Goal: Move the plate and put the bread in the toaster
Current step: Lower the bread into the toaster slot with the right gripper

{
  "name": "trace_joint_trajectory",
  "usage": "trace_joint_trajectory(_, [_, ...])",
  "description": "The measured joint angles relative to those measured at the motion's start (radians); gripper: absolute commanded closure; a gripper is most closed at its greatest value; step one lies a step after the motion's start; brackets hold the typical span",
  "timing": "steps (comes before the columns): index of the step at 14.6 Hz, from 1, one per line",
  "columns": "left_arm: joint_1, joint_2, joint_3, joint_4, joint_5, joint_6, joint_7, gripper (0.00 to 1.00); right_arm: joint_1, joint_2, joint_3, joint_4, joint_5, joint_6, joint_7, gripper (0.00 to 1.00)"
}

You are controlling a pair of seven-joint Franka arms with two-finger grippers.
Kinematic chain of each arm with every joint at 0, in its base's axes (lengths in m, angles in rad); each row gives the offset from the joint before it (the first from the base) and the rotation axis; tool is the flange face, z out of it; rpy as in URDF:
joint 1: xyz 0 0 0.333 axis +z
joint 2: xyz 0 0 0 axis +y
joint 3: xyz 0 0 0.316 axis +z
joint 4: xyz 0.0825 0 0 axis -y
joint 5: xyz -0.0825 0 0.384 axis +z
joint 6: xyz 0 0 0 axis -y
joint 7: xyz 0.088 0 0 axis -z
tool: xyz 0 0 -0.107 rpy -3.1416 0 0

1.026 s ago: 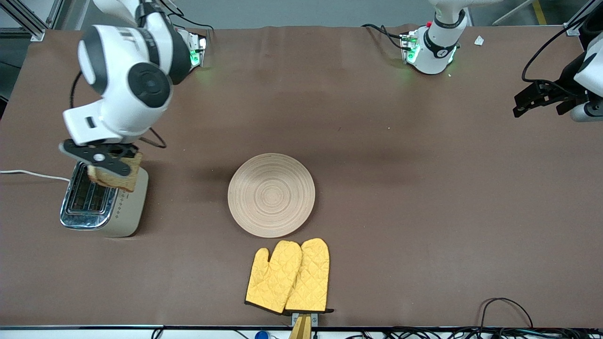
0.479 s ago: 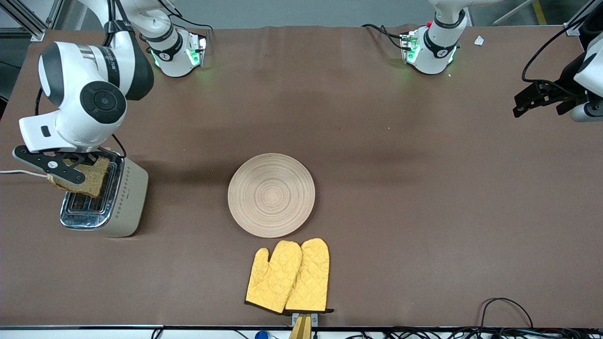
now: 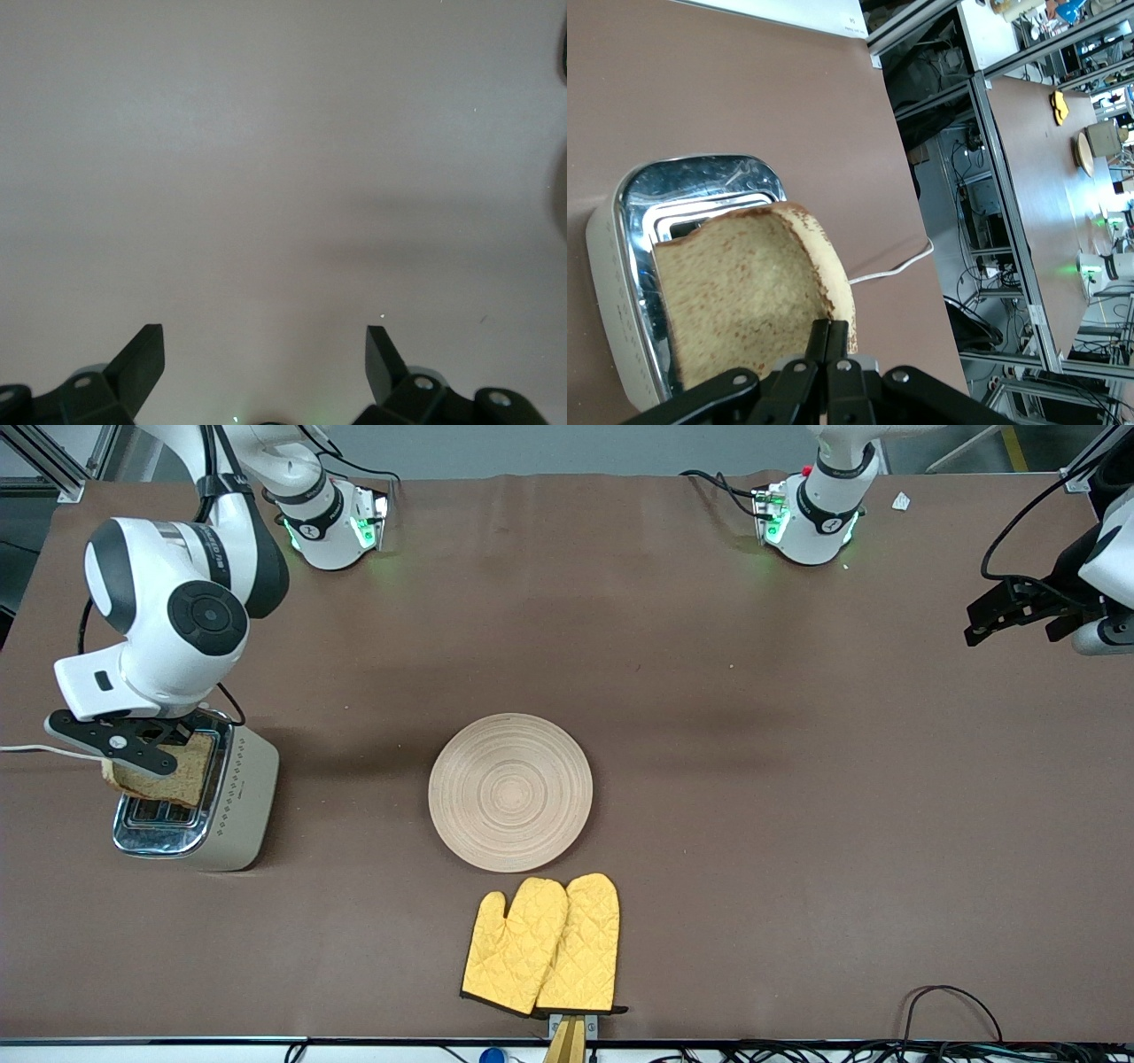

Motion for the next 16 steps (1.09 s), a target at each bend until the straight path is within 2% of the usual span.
trace_joint_trajectory(8, [0.000, 0.014, 0.000, -0.001, 0.000, 0.000, 0.000, 0.00, 0.000, 0.000, -0.046, -0.036, -0.025, 0.057, 0.000, 1.00])
trace_joint_trajectory(16, [0.000, 0.014, 0.000, -0.001, 0.000, 0.000, 0.000, 0.00, 0.000, 0.000, -0.051, -0.063, -0.026, 0.061, 0.000, 1.00])
